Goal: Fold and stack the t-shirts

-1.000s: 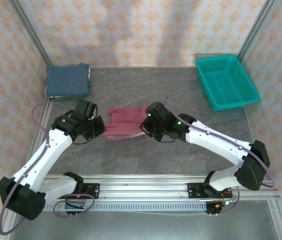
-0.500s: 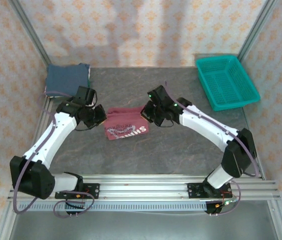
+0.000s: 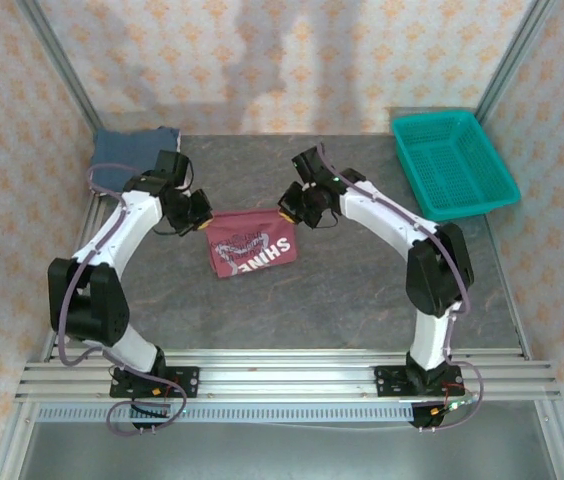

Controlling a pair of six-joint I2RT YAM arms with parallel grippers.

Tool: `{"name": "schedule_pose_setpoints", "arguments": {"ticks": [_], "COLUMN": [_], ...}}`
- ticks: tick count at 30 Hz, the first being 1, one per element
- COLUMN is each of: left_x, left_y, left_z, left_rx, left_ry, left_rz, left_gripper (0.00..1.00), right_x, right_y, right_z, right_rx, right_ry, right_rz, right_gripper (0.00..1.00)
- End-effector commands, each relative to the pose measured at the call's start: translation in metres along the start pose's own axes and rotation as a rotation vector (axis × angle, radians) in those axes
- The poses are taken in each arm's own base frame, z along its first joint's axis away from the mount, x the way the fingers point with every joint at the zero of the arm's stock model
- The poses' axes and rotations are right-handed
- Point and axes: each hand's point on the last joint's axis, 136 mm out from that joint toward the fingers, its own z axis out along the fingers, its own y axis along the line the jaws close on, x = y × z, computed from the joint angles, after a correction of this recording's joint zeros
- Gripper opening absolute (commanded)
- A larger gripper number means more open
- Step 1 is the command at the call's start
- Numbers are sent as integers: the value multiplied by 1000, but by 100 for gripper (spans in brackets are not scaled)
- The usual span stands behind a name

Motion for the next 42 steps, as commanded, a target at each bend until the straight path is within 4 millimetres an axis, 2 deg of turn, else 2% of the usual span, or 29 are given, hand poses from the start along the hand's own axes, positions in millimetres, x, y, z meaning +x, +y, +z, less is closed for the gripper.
{"name": "schedule_pose_setpoints", "arguments": {"ticks": [1,9,10,11,13,15,17,18,20,22,24,26,29,31,35,39,42], "left_x": [-26,-55,-61,-67,-79,-94,-109,-114,-116,-109,-95,-76,-46,-30,-4,13,19], "left_y": [5,-2,-4,-5,-13,-29,-48,-55,-62,-67,-64,-64,-61,-55,-56,-54,-43], "left_z": [5,59,67,77,82,69,37,20,-17,-47,-63,-72,-62,-46,-17,13,37], "left_rx": [-34,-39,-38,-49,-42,-8,24,33,37,67,77,114,143,127,104,92,57], "left_ry": [-50,-14,-8,0,5,-19,-86,-115,-171,-211,-219,-223,-193,-169,-130,-89,-69], "left_rz": [6,-21,-24,-25,-28,-28,-4,8,34,56,77,110,147,164,218,217,199], "left_gripper": [0,0,1,8,30,46,56,59,64,65,66,67,67,66,65,63,63], "right_x": [-24,-67,-73,-82,-99,-115,-125,-124,-114,-94,-68,-36,-2,5,14,21,33], "right_y": [-21,-40,-41,-39,-27,-4,20,24,25,25,29,44,46,41,27,-20,-60], "right_z": [10,52,59,68,79,75,51,39,11,-7,-15,-13,1,16,45,63,75], "right_rx": [83,114,114,101,53,-11,-41,-26,25,44,-14,-157,-241,-240,-203,-95,-41], "right_ry": [-23,-19,-16,-17,-3,-10,-44,-57,-82,-79,-49,1,83,102,149,147,149], "right_rz": [33,117,127,130,140,117,35,0,-89,-149,-165,-155,-109,-98,-85,-25,23], "right_gripper": [0,2,8,20,36,46,56,59,63,62,56,42,24,17,15,11,10]}}
